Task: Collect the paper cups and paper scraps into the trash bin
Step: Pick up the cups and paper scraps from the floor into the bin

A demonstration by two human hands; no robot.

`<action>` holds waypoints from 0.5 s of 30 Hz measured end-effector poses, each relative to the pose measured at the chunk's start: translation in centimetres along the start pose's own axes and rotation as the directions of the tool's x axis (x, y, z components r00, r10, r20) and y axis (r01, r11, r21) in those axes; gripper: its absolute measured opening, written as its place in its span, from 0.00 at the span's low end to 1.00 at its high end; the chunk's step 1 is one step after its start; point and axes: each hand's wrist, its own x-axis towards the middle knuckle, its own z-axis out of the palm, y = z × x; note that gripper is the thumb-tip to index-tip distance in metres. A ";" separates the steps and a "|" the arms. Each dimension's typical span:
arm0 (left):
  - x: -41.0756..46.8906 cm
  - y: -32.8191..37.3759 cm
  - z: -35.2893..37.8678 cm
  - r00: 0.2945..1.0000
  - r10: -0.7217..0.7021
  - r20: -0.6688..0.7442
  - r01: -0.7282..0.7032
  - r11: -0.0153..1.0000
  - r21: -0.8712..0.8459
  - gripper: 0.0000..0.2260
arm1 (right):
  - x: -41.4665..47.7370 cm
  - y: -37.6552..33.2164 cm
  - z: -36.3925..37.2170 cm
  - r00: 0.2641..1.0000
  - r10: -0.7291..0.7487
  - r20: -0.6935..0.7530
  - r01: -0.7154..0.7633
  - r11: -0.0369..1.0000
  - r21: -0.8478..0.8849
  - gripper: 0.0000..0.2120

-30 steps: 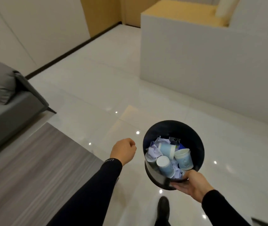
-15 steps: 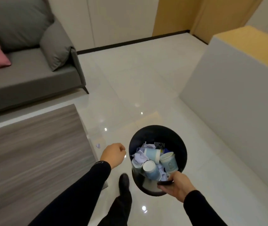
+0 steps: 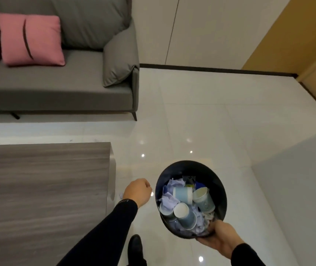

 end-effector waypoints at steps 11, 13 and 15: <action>10.7 0.9 -1.3 0.954 -0.269 -0.135 0.254 0.960 -0.118 0.11 | 11.9 -14.7 7.4 0.996 -0.035 0.087 0.074 0.857 -0.509 0.11; 12.7 0.9 -0.2 0.925 -0.346 -0.155 0.324 0.934 -0.151 0.11 | 15.0 -16.7 8.3 0.994 -0.013 0.112 0.072 0.840 -0.538 0.14; 15.0 0.5 1.5 0.886 -0.433 -0.164 0.404 0.896 -0.187 0.10 | 18.5 -18.8 9.1 0.991 0.024 0.134 0.056 0.823 -0.565 0.17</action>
